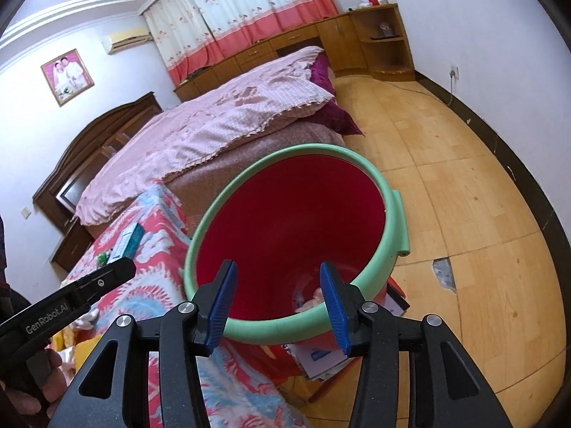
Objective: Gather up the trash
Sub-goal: 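Move both open tools back over the remaining trash on the table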
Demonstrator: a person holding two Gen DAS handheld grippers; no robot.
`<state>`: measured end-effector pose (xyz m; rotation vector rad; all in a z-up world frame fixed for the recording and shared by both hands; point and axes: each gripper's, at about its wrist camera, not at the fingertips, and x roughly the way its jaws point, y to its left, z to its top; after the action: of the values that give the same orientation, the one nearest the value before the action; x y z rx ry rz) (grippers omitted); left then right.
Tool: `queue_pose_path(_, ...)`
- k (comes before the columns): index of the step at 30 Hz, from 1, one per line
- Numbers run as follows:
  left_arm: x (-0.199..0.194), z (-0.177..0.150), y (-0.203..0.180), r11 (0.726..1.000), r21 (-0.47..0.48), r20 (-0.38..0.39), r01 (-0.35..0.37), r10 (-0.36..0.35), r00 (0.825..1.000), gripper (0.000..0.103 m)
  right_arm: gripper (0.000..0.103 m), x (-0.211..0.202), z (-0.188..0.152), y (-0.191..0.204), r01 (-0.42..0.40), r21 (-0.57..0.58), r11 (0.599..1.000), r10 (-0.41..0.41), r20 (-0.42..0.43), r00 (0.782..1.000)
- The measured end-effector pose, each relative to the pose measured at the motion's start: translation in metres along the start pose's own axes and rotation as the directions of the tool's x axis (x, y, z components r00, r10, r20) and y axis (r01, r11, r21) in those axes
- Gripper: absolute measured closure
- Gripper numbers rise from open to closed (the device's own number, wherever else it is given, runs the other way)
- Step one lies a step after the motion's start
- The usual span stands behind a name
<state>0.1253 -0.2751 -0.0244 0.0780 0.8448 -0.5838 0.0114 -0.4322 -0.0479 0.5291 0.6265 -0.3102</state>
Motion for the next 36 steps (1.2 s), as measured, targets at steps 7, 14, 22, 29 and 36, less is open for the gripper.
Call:
queue_pose_path(7, -0.025, -0.006, 0.018, 0.999, -0.04, 0.029, -0.035, 0.036, 0.999, 0.068, 0.045, -0.014, -0.004, 0.015, -0.031, -0.016, 0.999, 0.032, 0.004, 0.999)
queue_pose_path(14, -0.053, -0.015, 0.043, 0.993, -0.091, 0.06, -0.08, 0.086, 0.994, 0.065, 0.044, -0.022, -0.013, 0.037, -0.075, -0.051, 0.996, 0.075, -0.01, 0.997)
queue_pose_path(22, -0.084, -0.029, 0.08, 0.977, -0.165, 0.07, -0.138, 0.151, 0.986, 0.062, 0.043, -0.028, -0.024, 0.067, -0.104, -0.096, 0.99, 0.102, -0.028, 0.994)
queue_pose_path(29, -0.107, -0.047, 0.115, 0.952, -0.229, 0.068, -0.202, 0.223, 0.973, 0.05, 0.042, -0.033, -0.036, 0.089, -0.136, -0.134, 0.982, 0.131, -0.048, 0.99)
queue_pose_path(36, -0.115, -0.07, 0.147, 0.926, -0.281, 0.027, -0.251, 0.269, 0.963, 0.046, 0.042, -0.033, -0.048, 0.107, -0.158, -0.164, 0.974, 0.148, -0.073, 0.986)
